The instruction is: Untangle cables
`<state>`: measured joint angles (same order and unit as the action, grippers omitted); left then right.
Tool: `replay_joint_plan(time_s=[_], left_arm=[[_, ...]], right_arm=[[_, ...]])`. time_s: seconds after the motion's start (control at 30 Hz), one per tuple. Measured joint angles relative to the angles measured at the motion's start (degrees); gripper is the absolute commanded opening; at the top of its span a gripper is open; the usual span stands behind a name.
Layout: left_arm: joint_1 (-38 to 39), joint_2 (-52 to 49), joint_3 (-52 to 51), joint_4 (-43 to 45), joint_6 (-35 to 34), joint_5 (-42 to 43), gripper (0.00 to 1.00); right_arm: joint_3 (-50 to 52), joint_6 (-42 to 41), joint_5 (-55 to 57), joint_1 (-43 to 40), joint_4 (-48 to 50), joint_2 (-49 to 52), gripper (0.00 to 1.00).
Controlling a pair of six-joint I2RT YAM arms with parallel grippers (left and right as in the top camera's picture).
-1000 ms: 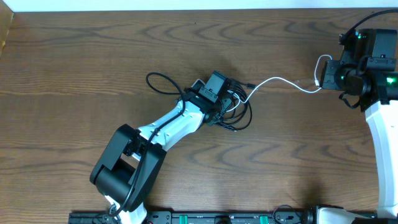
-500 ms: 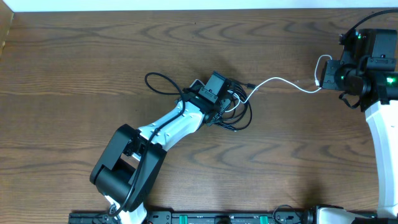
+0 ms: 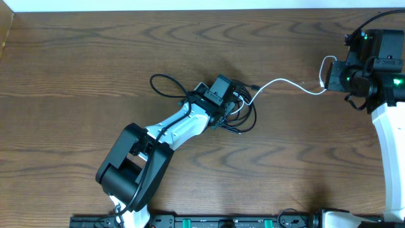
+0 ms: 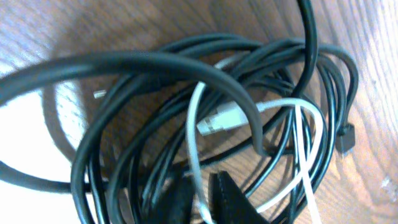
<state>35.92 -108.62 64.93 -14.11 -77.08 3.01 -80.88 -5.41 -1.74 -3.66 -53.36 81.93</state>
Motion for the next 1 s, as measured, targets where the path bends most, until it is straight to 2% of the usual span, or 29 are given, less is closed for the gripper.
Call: replay_joint_plan(time_s=[0.3,0.47,0.7,0.83,1.0], left_arm=[[0.00,-0.04,0.00,0.02,0.96,-0.17,0.07],[-0.48,1.79,-0.63,-0.13,6.29,-0.02,0.07],[-3.85,15.93,-1.07,-0.48,20.83,2.12,0.08],[-6.01,24.59,-1.07,-0.50,33.70,8.63,0.08],[-6.95,29.35,-1.07,-2.69,49.16,17.57,0.08]], right_arm=[[0.00,0.00,0.00,0.00,-0.02,0.00,0.01],[0.00,0.00,0.00,0.00,-0.02,0.00,0.01],[0.00,0.00,0.00,0.00,-0.02,0.00,0.01],[0.00,0.00,0.00,0.00,-0.02,0.00,0.01],[0.00,0.00,0.00,0.00,-0.02,0.20,0.01]])
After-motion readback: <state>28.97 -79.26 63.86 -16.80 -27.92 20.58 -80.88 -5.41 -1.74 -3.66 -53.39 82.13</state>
